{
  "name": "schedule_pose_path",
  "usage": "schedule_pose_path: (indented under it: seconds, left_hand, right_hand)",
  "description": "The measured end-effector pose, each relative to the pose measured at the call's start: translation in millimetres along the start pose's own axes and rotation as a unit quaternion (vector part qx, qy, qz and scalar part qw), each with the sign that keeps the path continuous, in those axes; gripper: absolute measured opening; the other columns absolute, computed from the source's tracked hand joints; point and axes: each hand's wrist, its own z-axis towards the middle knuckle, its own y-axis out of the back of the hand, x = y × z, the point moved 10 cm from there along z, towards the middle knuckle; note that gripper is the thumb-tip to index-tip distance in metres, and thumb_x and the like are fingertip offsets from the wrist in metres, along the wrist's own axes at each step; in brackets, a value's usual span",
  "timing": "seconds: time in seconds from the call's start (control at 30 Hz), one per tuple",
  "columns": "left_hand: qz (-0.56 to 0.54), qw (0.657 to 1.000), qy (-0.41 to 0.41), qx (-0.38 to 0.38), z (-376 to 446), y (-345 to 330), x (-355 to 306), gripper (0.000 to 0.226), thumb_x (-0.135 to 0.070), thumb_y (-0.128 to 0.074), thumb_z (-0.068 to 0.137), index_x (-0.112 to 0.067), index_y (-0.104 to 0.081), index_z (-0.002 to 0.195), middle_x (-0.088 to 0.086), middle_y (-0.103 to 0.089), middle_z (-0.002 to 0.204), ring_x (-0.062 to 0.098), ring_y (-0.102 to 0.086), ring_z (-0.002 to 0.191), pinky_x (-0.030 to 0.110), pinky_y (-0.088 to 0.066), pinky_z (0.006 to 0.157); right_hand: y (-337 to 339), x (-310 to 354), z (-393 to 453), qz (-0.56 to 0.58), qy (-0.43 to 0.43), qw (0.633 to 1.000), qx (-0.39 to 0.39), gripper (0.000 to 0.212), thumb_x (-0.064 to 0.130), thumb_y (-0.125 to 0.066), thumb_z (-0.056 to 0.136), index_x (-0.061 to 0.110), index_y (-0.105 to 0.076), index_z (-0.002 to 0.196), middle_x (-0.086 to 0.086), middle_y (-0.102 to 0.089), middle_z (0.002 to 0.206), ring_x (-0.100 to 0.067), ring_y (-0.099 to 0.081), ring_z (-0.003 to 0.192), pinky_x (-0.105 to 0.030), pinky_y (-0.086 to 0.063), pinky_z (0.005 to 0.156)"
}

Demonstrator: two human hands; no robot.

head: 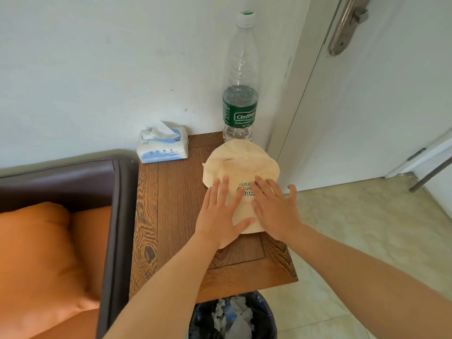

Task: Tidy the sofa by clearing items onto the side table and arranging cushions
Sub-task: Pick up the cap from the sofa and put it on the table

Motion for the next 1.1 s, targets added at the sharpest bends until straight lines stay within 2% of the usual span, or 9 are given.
schedule_pose_path:
  seconds: [0.13,0.23,0.33,0.43,0.5,0.63,0.8,1.0,1.1]
  left_hand:
    - [0.012,1.0,0.012,0.01,8,0,-2,0.085,-0.079,0.002,0.077,-0.037,0.015,0.15,0.008,0.028,0.158,0.031,0.023,0.146,0.04,0.013,0.117]
    - [0.024,0.999,0.017,0.022,9,-3,-4,0.086,-0.079,-0.003,0.08,-0.035,0.009,0.152,0.008,0.025,0.159,0.032,0.022,0.146,0.041,0.011,0.118]
    - [0.032,0.999,0.022,0.007,9,0,-5,0.085,-0.078,-0.01,0.084,-0.031,-0.011,0.155,0.011,0.005,0.162,0.036,0.006,0.149,0.045,0.003,0.121]
    - [0.046,0.999,0.022,-0.015,3,3,-4,0.079,-0.074,-0.023,0.088,-0.026,-0.034,0.15,0.014,-0.023,0.159,0.04,-0.022,0.145,0.048,-0.01,0.116]
    - [0.048,0.998,0.022,-0.02,-2,5,-1,0.075,-0.072,-0.027,0.089,-0.025,-0.04,0.147,0.014,-0.031,0.156,0.04,-0.03,0.142,0.047,-0.013,0.114]
    - [0.051,0.998,0.03,-0.026,-8,8,5,0.073,-0.07,-0.018,0.093,-0.024,-0.043,0.144,0.012,-0.035,0.154,0.039,-0.032,0.141,0.045,-0.012,0.115]
    - [0.032,0.997,0.057,-0.027,-18,9,18,0.078,-0.071,-0.009,0.091,-0.025,-0.034,0.149,0.007,-0.021,0.16,0.033,-0.014,0.148,0.041,-0.004,0.12]
    - [0.045,0.997,0.054,-0.032,-23,13,14,0.079,-0.071,-0.005,0.093,-0.024,-0.036,0.148,0.009,-0.024,0.159,0.033,-0.019,0.147,0.045,-0.006,0.118]
    - [0.057,0.996,0.046,-0.042,-28,14,10,0.073,-0.067,-0.012,0.096,-0.023,-0.037,0.148,0.01,-0.028,0.158,0.033,-0.026,0.145,0.049,-0.01,0.116]
  right_hand:
    - [-5,-3,6,0.015,0.032,0.999,0.019,0.067,0.043,-0.001,0.092,0.023,-0.028,0.15,0.002,-0.021,0.159,-0.021,-0.025,0.143,-0.061,-0.017,0.101]
    - [-8,-6,5,0.029,0.044,0.998,0.027,0.063,0.044,-0.009,0.093,0.023,-0.035,0.147,0.001,-0.032,0.155,-0.022,-0.034,0.139,-0.064,-0.024,0.1]
    - [-10,-8,3,0.034,0.056,0.998,0.019,0.052,0.04,-0.025,0.094,0.023,-0.047,0.139,-0.001,-0.046,0.146,-0.023,-0.048,0.129,-0.064,-0.035,0.092]
    - [-7,-5,-1,0.046,0.081,0.996,0.016,0.051,0.04,-0.028,0.094,0.022,-0.047,0.137,-0.001,-0.048,0.144,-0.025,-0.051,0.125,-0.06,-0.04,0.089]
    - [-7,-1,-4,0.051,0.1,0.994,0.014,0.051,0.039,-0.03,0.092,0.022,-0.047,0.137,-0.002,-0.049,0.143,-0.027,-0.052,0.123,-0.06,-0.042,0.086]
    - [-6,10,-8,0.058,0.125,0.99,0.013,0.049,0.039,-0.031,0.09,0.025,-0.045,0.135,0.0,-0.049,0.143,-0.029,-0.052,0.121,-0.059,-0.047,0.079]
    - [1,30,-13,0.08,0.164,0.983,0.002,0.05,0.038,-0.028,0.091,0.023,-0.04,0.138,-0.001,-0.045,0.145,-0.033,-0.045,0.127,-0.059,-0.048,0.078]
    - [4,32,-16,0.065,0.168,0.984,-0.011,0.05,0.037,-0.029,0.092,0.022,-0.042,0.138,-0.002,-0.045,0.145,-0.033,-0.044,0.127,-0.058,-0.049,0.078]
    - [5,31,-18,0.051,0.163,0.985,-0.016,0.048,0.036,-0.039,0.093,0.022,-0.042,0.139,-0.001,-0.044,0.146,-0.031,-0.044,0.128,-0.06,-0.047,0.082]
